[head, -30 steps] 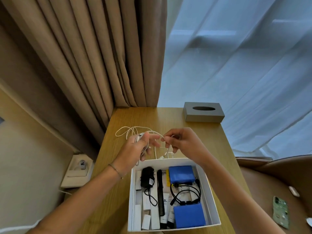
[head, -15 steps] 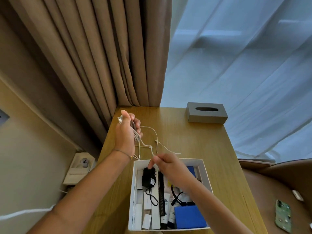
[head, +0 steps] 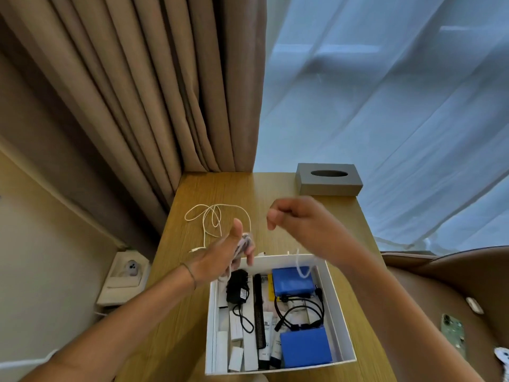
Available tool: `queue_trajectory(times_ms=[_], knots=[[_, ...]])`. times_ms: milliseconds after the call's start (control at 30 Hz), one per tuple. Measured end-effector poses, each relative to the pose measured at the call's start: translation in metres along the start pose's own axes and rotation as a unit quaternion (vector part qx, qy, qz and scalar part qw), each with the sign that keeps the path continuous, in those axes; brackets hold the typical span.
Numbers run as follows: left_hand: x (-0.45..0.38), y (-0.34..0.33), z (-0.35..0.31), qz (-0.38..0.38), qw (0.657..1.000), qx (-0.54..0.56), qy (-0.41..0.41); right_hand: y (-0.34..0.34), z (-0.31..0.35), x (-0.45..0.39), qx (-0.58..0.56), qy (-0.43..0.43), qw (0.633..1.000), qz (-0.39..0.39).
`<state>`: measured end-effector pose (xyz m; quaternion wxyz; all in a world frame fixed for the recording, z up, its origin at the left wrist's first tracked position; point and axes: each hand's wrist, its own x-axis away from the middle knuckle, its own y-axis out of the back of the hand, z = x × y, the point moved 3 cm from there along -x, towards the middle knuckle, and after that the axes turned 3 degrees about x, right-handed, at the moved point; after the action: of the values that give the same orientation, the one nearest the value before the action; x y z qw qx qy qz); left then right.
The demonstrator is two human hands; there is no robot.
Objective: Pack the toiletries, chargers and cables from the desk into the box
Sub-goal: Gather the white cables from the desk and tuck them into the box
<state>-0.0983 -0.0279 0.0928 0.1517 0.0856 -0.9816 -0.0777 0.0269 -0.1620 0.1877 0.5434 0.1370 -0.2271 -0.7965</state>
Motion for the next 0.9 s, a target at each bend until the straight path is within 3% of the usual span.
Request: queue_trajectory(times_ms=[133,200,267,333,400,467,533,600,700,767,833,900], knots=[[0.016,-0.024,-0.009,0.126,0.990,-0.044,-0.047,0.016,-0.014,-0.020,0.006,0.003,0.998,-0.066],[0.020,-0.031,-0.016,0.158,0.981,-0.083,-0.070,0.012,-0.023,-0.026,0.012,-0.004,0.997,-0.075],[0.023,-0.030,-0.022,0.156,0.985,-0.038,-0.062,0.006,-0.035,-0.029,0.014,-0.016,0.995,-0.093],[0.026,-0.023,-0.025,0.088,0.993,0.062,-0.046,-0.002,-0.047,-0.028,0.013,-0.035,0.992,-0.119],[0.026,-0.010,-0.026,-0.043,0.987,0.153,-0.037,-0.013,-0.057,-0.025,0.018,-0.056,0.990,-0.131],[0.026,0.002,-0.022,-0.186,0.967,0.173,-0.026,-0.026,-0.065,-0.023,0.018,-0.074,0.989,-0.124],[0.023,0.012,-0.019,-0.277,0.947,0.161,-0.016,-0.039,-0.067,-0.020,0.004,-0.082,0.990,-0.116],[0.019,0.018,-0.019,-0.300,0.926,0.229,-0.015,-0.054,-0.066,-0.017,0.025,-0.082,0.992,-0.095],[0.014,0.021,-0.028,-0.252,0.869,0.424,-0.043,-0.085,-0.060,-0.011,0.124,-0.067,0.990,-0.025],[0.010,0.020,-0.034,-0.241,0.832,0.496,-0.063,-0.099,-0.052,-0.006,0.171,-0.052,0.984,0.006],[0.006,0.020,-0.037,-0.279,0.825,0.488,-0.065,-0.107,-0.040,0.001,0.198,-0.021,0.979,0.047],[0.004,0.023,-0.036,-0.330,0.839,0.430,-0.051,-0.110,-0.024,0.007,0.208,0.011,0.973,0.095]])
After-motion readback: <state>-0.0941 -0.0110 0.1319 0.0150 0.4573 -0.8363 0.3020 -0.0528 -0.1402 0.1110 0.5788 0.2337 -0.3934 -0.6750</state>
